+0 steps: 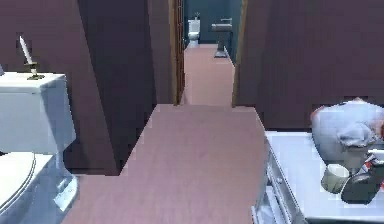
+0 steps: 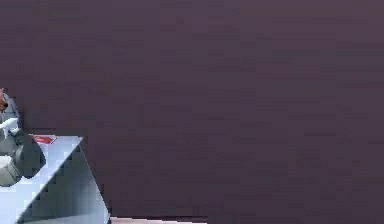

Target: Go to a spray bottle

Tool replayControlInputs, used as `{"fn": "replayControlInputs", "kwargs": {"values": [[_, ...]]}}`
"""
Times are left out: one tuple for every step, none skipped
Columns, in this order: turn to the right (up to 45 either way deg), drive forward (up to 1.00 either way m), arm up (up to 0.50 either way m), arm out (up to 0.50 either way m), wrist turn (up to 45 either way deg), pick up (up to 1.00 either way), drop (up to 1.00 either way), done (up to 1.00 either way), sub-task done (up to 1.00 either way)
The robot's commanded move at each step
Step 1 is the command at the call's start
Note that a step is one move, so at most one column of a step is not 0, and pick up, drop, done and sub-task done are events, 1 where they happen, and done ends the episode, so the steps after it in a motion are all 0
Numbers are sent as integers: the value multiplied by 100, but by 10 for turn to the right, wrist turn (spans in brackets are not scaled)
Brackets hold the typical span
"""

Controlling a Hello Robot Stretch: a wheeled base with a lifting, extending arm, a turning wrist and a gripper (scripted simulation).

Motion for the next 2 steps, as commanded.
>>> {"fn": "replayControlInputs", "kwargs": {"values": [[450,0,0,0,0,0,0,0,0],[0,0,0,0,0,0,0,100,0]]}}
